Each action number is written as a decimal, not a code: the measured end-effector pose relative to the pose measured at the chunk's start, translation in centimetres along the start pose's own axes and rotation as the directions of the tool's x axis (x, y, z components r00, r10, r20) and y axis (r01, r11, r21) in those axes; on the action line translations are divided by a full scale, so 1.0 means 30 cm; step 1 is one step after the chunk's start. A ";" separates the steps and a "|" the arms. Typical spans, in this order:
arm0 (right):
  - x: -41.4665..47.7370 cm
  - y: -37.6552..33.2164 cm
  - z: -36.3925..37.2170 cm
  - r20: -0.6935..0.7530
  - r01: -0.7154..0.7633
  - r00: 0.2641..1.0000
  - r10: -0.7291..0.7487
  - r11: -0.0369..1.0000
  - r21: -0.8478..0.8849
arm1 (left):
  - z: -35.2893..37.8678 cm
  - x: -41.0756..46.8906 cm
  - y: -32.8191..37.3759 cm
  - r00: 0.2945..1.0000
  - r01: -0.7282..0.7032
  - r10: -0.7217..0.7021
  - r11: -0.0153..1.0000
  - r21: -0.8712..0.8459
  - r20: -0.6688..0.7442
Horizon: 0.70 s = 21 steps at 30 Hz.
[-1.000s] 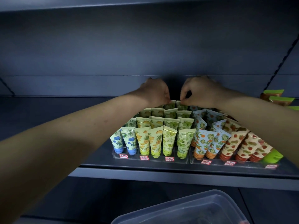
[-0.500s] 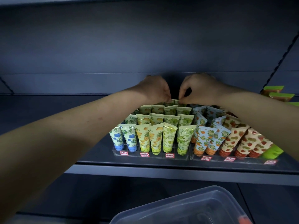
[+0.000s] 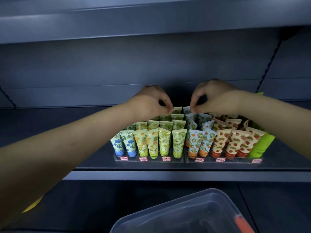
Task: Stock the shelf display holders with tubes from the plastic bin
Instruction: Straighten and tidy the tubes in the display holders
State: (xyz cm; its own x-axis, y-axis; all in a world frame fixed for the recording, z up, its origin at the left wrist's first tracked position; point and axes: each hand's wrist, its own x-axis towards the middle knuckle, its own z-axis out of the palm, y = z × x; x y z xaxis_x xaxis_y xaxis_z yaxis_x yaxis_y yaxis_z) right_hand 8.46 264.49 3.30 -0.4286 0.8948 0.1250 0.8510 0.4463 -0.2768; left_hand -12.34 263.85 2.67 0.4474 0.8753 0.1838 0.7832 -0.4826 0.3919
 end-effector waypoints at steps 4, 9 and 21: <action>-0.072 -0.045 0.026 -0.023 0.092 0.996 -0.090 0.994 0.055 | -0.020 -0.108 -0.018 0.999 -0.023 0.023 1.000 0.014 -0.045; -0.080 -0.147 0.096 -0.072 0.155 0.985 -0.156 0.988 -0.009 | -0.022 -0.219 -0.052 0.996 -0.067 0.075 0.988 0.142 -0.056; -0.023 -0.238 0.175 -0.075 0.100 0.991 -0.112 0.984 -0.145 | 0.050 -0.223 -0.116 0.994 0.076 -0.064 0.985 0.154 -0.086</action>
State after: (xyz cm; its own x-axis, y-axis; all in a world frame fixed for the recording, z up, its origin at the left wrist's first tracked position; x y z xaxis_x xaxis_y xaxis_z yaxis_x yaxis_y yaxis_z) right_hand 1.08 260.63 0.18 -0.4971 0.8377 0.2260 0.8389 0.5306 -0.1215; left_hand -17.40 259.61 -1.28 0.3579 0.9037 0.2349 0.8721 -0.4134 0.2617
